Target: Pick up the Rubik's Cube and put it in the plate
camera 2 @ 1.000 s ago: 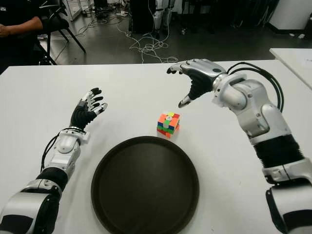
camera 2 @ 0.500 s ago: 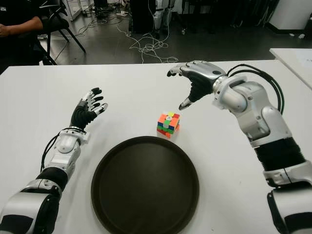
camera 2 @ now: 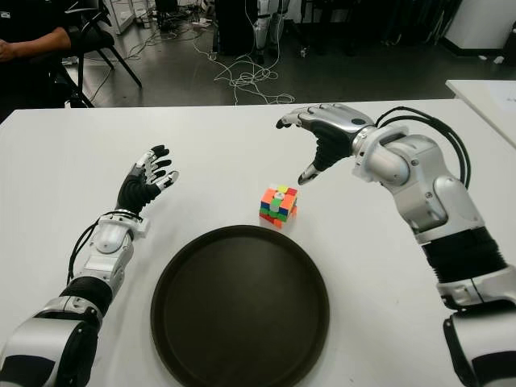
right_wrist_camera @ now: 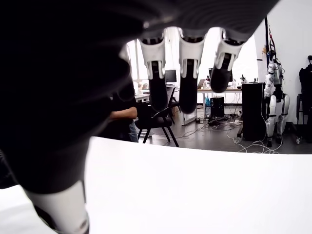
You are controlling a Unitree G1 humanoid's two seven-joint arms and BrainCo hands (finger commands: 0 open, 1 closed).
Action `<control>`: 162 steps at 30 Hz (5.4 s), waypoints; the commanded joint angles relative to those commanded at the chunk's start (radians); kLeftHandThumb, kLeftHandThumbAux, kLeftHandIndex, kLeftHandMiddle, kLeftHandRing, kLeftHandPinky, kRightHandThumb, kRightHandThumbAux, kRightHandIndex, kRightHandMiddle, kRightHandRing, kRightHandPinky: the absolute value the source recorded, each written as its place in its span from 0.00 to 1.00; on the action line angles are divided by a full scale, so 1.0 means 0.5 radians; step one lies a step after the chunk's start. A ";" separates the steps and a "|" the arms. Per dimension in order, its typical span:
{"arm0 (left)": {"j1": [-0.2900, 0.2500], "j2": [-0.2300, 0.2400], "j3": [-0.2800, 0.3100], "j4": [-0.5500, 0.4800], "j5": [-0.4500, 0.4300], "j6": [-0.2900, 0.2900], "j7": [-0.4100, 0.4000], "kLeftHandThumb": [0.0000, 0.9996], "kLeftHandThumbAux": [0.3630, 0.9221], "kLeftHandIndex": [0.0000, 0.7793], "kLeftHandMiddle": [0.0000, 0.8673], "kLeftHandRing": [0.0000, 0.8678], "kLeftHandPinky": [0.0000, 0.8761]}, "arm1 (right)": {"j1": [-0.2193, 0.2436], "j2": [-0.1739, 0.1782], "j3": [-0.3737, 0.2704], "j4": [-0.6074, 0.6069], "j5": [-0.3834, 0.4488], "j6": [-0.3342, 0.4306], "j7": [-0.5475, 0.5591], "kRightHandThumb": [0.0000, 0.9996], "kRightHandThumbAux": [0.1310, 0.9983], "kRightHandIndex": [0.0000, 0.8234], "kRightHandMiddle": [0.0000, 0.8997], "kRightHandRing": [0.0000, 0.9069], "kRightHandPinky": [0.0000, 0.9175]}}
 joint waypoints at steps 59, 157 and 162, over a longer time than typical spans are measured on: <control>-0.009 -0.007 0.016 0.013 -0.021 0.007 -0.004 0.00 0.60 0.16 0.17 0.14 0.12 | -0.109 0.183 0.254 0.282 -0.171 -0.031 -0.038 0.00 0.79 0.24 0.23 0.20 0.14; -0.013 0.028 0.020 0.017 -0.019 0.002 -0.078 0.00 0.62 0.17 0.16 0.14 0.14 | -0.249 0.382 0.445 0.782 -0.252 -0.028 -0.238 0.00 0.88 0.53 0.59 0.57 0.55; -0.010 0.027 0.022 0.009 -0.014 0.014 -0.068 0.00 0.64 0.15 0.16 0.14 0.13 | -0.234 0.372 0.434 0.744 -0.248 -0.019 -0.254 0.00 0.87 0.53 0.59 0.57 0.55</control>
